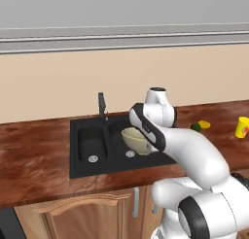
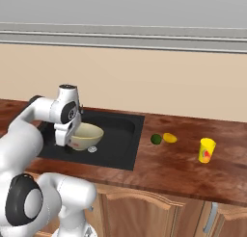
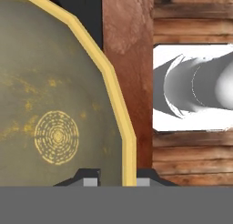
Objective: Remove the lime and mango from the sink. Then move the bowl and cup from the counter to the sink for washing.
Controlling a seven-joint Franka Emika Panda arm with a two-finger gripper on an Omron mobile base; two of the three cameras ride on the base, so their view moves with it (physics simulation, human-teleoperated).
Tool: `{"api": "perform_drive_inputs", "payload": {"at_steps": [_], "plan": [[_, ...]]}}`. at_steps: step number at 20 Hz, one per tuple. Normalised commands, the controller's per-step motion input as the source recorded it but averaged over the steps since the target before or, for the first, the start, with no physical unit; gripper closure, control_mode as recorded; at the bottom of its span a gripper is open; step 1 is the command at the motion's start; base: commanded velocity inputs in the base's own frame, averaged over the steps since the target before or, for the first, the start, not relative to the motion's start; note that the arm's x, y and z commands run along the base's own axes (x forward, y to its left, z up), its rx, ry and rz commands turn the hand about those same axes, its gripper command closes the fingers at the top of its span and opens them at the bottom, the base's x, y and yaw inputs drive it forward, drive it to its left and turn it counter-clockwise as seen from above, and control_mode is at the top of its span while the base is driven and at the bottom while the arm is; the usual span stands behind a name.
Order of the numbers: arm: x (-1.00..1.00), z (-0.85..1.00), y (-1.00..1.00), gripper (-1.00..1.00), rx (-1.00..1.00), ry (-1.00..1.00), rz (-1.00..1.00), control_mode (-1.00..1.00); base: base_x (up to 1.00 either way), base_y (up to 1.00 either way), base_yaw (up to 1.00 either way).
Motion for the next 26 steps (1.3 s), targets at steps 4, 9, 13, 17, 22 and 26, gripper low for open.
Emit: {"api": "perform_drive_inputs", "payload": {"at_steps": [4, 9, 13, 17, 22, 26], "plan": [[0.12, 0.00, -0.25, 1.00, 0.00, 0.00, 0.00, -1.00, 0.00, 0.00, 0.00], [0.14, 0.00, -0.23, 1.00, 0.00, 0.00, 0.00, -1.00, 0.00, 0.00, 0.00], [0.16, 0.00, -0.20, 1.00, 0.00, 0.00, 0.00, -1.00, 0.00, 0.00, 0.00], [0.17, 0.00, -0.20, 1.00, 0.00, 0.00, 0.00, -1.00, 0.00, 0.00, 0.00], [0.19, 0.00, -0.17, 1.00, 0.00, 0.00, 0.00, -1.00, 0.00, 0.00, 0.00], [0.21, 0.00, -0.11, 1.00, 0.00, 0.00, 0.00, -1.00, 0.00, 0.00, 0.00]]}}
